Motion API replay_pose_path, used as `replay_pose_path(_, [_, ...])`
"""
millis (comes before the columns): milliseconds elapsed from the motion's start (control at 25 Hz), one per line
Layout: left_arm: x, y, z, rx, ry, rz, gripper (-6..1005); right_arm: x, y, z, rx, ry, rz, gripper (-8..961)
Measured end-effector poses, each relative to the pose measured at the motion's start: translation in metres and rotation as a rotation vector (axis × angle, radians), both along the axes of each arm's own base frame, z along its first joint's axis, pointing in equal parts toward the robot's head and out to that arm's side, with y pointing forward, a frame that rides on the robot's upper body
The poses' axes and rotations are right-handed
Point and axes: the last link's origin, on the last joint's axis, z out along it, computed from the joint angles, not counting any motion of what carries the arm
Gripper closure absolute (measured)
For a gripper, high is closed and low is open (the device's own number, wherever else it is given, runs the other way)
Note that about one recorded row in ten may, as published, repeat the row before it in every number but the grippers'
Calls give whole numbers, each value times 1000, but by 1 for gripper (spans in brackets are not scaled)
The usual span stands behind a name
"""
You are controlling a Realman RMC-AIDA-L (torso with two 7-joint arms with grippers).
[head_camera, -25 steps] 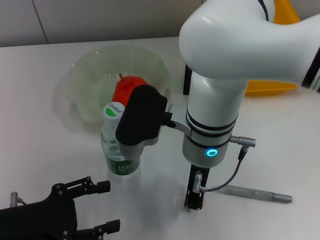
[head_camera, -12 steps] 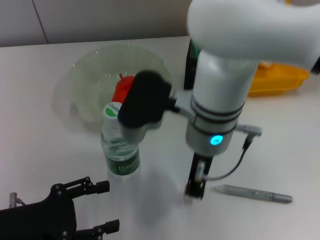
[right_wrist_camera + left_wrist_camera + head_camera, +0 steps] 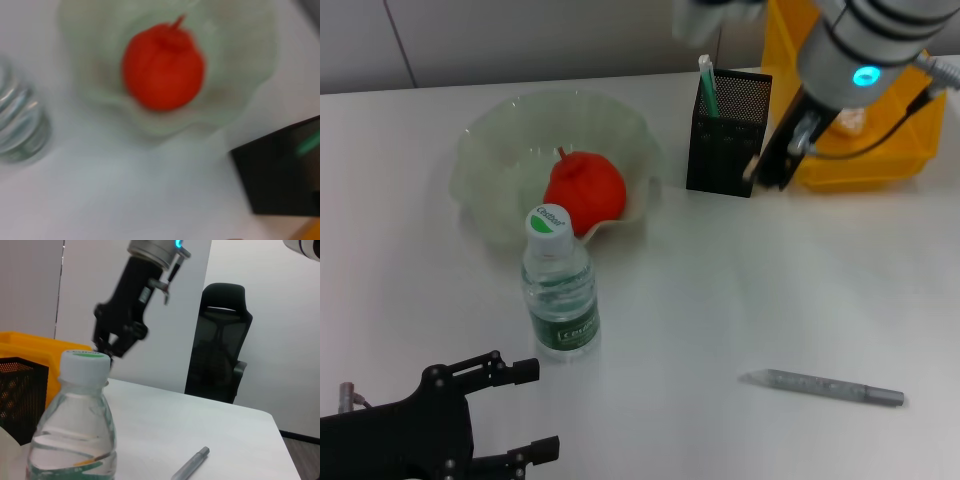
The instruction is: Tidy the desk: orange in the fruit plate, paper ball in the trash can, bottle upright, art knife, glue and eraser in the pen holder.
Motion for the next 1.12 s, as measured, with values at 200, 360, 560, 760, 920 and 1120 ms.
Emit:
replay_pose_path(200, [0, 0, 0, 1, -3, 1, 216, 4, 21, 11, 116, 43, 113, 838])
replay_pose_path(360, [1, 1, 0, 0, -5, 4, 216, 8, 31, 11, 161, 46, 158, 838])
replay_pose_path(560, [1, 2, -1, 3, -3, 8, 216, 19, 44, 3, 181, 46, 198, 837])
replay_pose_path(760, [1, 2, -1, 5, -3, 9, 216, 30, 54, -6, 188, 47, 214, 837])
replay_pose_path(920, [1, 3, 0, 12, -5, 12, 216, 37, 59, -13, 194, 66, 215, 838])
replay_pose_path(1120, [1, 3, 0, 14, -7, 13, 216, 37, 61, -18, 189, 102, 218, 838])
